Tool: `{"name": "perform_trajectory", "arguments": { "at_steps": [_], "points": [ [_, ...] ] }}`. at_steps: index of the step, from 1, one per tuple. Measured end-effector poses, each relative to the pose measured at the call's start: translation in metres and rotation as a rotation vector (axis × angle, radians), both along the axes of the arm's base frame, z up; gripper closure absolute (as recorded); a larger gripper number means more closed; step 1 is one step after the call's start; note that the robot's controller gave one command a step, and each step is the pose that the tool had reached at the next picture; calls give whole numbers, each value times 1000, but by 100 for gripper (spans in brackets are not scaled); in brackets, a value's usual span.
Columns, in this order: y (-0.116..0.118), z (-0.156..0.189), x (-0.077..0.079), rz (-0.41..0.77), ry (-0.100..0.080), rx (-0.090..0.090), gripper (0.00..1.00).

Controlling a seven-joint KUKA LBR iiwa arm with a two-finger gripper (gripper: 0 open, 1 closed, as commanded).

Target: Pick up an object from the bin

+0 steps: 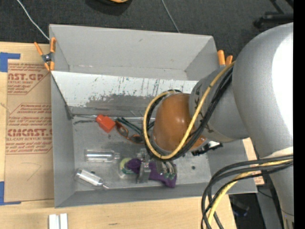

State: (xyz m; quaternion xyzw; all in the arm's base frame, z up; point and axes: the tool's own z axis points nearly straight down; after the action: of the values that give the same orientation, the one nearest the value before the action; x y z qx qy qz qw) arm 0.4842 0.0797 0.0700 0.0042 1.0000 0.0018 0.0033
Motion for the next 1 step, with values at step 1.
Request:
{"name": "perform_trajectory", "arguments": {
  "at_steps": [1],
  "points": [
    [0, 1, 0, 0, 0, 0, 100]
  ]
}}
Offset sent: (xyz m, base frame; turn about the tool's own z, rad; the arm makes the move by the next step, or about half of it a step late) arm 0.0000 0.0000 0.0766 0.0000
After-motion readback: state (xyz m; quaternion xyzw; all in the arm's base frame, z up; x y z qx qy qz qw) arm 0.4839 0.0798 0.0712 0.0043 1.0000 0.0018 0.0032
